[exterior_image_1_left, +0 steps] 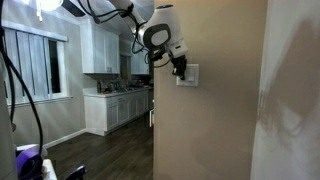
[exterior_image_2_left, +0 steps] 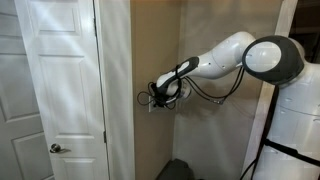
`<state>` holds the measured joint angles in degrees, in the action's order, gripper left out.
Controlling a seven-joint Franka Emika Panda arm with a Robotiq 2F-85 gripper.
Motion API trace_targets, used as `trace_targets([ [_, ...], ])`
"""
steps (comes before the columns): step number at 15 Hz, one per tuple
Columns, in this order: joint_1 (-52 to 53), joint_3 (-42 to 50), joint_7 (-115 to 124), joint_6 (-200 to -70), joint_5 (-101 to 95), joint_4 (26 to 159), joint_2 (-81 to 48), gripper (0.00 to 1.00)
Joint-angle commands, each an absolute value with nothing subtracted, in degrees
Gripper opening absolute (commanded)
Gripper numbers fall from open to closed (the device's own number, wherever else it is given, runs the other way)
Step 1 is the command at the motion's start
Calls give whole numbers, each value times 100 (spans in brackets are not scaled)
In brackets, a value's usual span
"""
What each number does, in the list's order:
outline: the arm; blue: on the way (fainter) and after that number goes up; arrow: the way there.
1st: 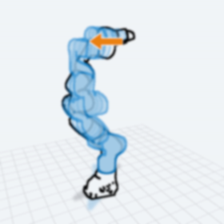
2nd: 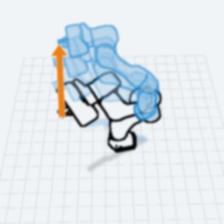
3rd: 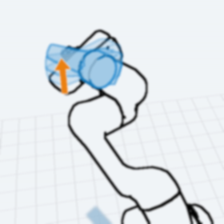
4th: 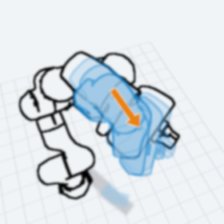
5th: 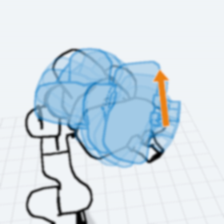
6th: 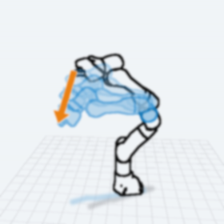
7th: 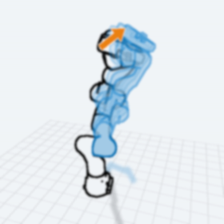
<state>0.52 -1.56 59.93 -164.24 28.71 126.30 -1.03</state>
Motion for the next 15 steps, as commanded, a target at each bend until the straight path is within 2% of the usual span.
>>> trace_targets([
  [1,-18,-35,6269,-16229,2198,12807,126,0],
  [5,-73,134,6379,-15935,1683,12892,348,0],
  [15,-200,200,6225,-15152,1803,13148,922,0],
])
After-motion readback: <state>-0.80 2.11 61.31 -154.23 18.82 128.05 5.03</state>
